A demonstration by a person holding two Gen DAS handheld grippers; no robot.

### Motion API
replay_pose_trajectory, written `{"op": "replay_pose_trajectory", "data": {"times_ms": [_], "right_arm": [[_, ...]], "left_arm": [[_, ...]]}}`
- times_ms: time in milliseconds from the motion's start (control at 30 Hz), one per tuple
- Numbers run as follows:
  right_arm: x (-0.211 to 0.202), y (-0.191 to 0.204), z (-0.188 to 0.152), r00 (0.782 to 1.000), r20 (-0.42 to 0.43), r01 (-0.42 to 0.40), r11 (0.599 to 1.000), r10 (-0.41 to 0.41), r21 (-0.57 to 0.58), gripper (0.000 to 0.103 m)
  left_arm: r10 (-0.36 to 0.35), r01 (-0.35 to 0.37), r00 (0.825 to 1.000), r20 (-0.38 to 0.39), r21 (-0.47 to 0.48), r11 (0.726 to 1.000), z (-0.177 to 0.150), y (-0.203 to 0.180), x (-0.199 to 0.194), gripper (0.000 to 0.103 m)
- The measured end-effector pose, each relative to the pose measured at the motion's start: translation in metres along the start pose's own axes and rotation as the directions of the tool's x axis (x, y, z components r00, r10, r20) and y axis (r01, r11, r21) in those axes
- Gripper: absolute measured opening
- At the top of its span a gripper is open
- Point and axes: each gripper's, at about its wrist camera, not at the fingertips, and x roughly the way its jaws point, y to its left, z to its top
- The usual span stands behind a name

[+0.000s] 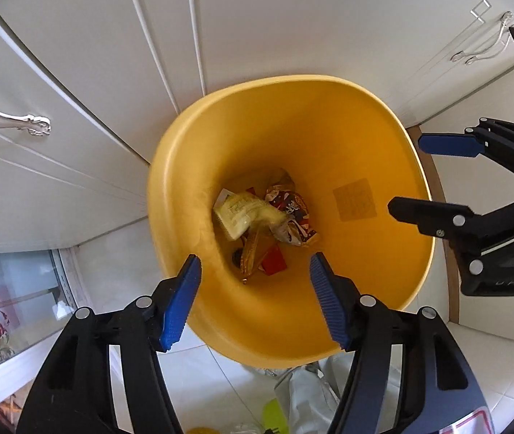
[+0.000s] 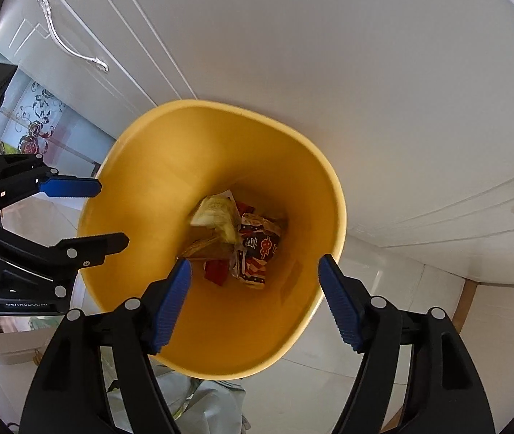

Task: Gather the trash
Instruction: 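Raise both tools from the bin back toward the counter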

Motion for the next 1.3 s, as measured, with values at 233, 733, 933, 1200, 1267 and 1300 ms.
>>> {"op": "replay_pose_trajectory", "data": {"times_ms": [233, 733, 933, 1200, 1267, 1300], "right_arm": [[-0.027, 0.002, -0.003, 1.0, 0.031, 0.006, 1.0, -0.006, 0.024, 0.073], [-0.165, 0.037, -0.031, 0.975, 0.212, 0.036, 0.99, -0.064, 0.135, 0.073], [-0.228, 0.051, -0.033, 0.945, 0.309, 0.066, 0.987, -0.11, 0.15, 0.073], [-0.295, 0.053, -0.011, 0.888, 0.435, 0.066, 0.977, -0.15, 0.201, 0.075], [-0.306, 0.047, 0.002, 0.876, 0.456, 0.067, 0.976, -0.156, 0.205, 0.075], [-0.308, 0.048, 0.007, 0.873, 0.462, 0.068, 0.976, -0.159, 0.207, 0.075]], "left_arm": [[-0.001, 0.001, 1.0, 0.017, -0.017, 1.0, -0.003, -0.005, -0.023, 0.062], [-0.013, 0.015, 0.985, 0.171, -0.009, 1.0, -0.035, -0.027, -0.138, 0.063], [-0.025, 0.023, 0.961, 0.275, 0.01, 1.0, -0.048, -0.037, -0.201, 0.064], [0.006, -0.002, 0.923, 0.384, -0.011, 1.0, -0.027, -0.021, -0.261, 0.064], [0.013, -0.004, 0.913, 0.407, -0.023, 1.0, -0.014, -0.013, -0.274, 0.064], [0.021, -0.01, 0.908, 0.419, -0.027, 1.0, -0.006, -0.008, -0.279, 0.064]]}}
